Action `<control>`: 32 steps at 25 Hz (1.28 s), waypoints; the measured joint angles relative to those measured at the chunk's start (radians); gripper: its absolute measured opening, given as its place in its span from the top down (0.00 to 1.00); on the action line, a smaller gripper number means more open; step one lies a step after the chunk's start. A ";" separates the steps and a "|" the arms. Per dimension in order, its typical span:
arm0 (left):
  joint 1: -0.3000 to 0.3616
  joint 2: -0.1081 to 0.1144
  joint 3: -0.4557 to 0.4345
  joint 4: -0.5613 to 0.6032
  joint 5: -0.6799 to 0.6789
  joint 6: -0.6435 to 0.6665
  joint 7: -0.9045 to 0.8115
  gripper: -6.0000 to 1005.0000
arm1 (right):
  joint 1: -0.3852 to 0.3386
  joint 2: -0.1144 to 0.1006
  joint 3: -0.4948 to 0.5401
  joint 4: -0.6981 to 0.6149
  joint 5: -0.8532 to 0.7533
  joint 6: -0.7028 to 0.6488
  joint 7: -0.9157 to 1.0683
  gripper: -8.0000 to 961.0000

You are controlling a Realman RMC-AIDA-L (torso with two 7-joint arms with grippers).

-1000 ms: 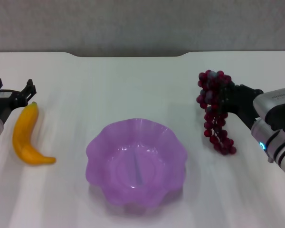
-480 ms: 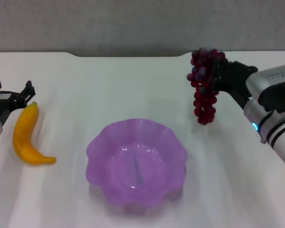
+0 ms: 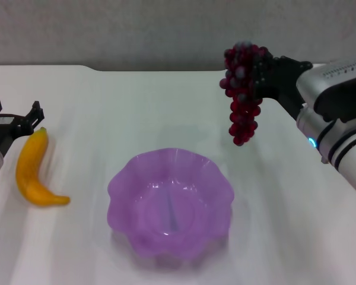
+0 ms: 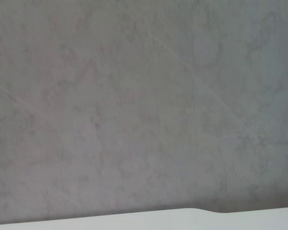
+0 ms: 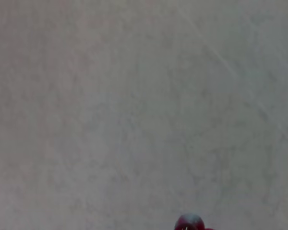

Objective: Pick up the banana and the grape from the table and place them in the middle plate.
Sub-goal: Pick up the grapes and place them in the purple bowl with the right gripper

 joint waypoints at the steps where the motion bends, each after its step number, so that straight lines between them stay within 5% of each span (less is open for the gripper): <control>1: 0.000 0.000 0.000 0.000 0.000 0.000 0.000 0.12 | -0.001 0.000 0.003 -0.013 0.000 0.017 -0.001 0.85; 15: -0.002 0.000 0.000 0.000 0.000 0.000 0.000 0.12 | -0.063 0.004 -0.034 -0.249 -0.022 0.149 -0.110 0.85; 32: -0.005 -0.002 0.000 0.006 0.002 0.000 0.000 0.12 | -0.029 0.009 -0.269 -0.206 0.001 0.141 -0.085 0.86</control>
